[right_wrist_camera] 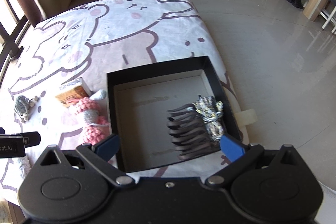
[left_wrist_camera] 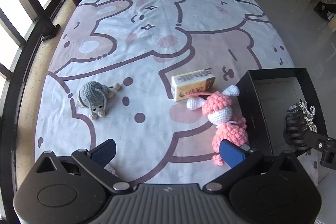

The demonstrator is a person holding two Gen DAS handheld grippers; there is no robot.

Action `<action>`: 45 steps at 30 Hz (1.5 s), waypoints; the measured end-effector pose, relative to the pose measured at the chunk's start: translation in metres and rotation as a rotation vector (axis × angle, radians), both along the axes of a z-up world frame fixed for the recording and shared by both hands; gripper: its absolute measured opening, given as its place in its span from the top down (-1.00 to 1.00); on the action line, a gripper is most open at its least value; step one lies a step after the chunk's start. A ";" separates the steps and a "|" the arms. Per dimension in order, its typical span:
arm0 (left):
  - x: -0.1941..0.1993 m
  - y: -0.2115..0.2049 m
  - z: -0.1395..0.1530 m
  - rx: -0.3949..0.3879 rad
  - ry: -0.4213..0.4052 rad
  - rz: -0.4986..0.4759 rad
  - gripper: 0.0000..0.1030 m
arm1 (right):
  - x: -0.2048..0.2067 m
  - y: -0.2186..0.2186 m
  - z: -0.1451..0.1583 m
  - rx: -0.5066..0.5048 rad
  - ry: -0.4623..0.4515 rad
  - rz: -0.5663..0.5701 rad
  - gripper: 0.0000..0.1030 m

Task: Organize objects
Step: 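Move the left tool to the white lace bundle while the right tool approaches the pink crochet bunny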

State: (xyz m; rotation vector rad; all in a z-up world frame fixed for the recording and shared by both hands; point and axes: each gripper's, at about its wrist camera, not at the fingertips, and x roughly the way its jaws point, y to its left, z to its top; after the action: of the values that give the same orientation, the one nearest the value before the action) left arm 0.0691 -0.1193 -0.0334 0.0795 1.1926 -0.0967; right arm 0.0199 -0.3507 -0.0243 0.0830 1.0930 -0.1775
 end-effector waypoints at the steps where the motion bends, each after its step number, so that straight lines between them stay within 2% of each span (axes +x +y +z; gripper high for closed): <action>1: 0.000 0.004 0.000 0.002 0.000 0.004 -1.00 | 0.002 0.005 0.000 0.004 -0.002 0.011 -1.00; 17: 0.004 0.061 0.009 0.026 -0.012 0.093 -1.00 | 0.017 0.061 0.005 0.031 -0.017 0.104 -1.00; 26: 0.003 0.078 0.015 0.014 -0.020 0.101 -1.00 | 0.018 0.076 0.009 0.045 -0.034 0.121 -1.00; 31: 0.002 0.088 0.021 -0.011 -0.039 0.116 -1.00 | 0.019 0.084 0.011 0.031 -0.056 0.129 -1.00; 36: 0.001 0.096 0.021 -0.035 -0.039 0.132 -1.00 | 0.021 0.092 0.013 0.067 -0.091 0.147 -1.00; 45: -0.003 0.115 0.000 -0.141 0.048 0.216 -1.00 | 0.025 0.101 0.012 0.097 -0.123 0.132 -1.00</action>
State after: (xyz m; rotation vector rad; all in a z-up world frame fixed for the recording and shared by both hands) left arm 0.0665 -0.0048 -0.0338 -0.1767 1.2322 0.0076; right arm 0.0446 -0.2501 -0.0127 0.1070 0.9802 -0.0010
